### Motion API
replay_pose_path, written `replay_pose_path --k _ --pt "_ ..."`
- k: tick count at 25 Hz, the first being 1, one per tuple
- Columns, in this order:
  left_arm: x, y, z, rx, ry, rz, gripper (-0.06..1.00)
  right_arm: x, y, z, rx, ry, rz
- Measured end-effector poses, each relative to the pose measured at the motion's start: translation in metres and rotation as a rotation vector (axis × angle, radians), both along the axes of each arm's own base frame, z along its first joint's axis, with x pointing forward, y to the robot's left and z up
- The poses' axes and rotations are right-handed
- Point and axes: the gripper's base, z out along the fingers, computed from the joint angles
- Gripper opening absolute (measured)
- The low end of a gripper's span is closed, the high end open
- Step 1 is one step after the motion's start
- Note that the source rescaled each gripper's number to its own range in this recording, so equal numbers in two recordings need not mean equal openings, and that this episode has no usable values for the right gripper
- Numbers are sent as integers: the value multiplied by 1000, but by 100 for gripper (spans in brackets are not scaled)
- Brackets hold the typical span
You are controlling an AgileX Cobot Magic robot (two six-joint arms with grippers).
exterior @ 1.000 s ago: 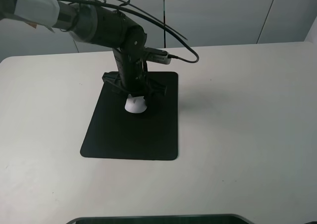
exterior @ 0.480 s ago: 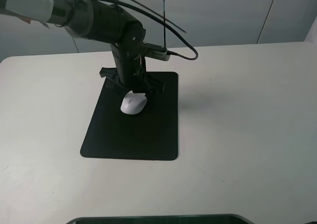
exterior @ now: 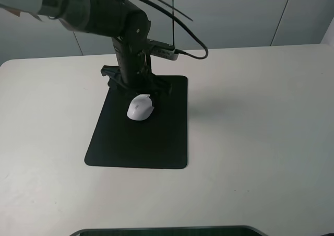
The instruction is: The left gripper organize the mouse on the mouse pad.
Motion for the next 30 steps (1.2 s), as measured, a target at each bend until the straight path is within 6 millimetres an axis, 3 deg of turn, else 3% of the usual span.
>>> replay_pose_path --k 11,16,24,30 --pt "-13 20 35 139 157 -75 99 0 0 0 0 0 0" --pt "-6 26 67 104 107 -116 99 0 0 0 0 0 0" --pt "-16 39 121 39 1 -135 99 0 0 0 0 0 0" --pt "-24 69 173 10 -134 -102 99 0 0 0 0 0 0"
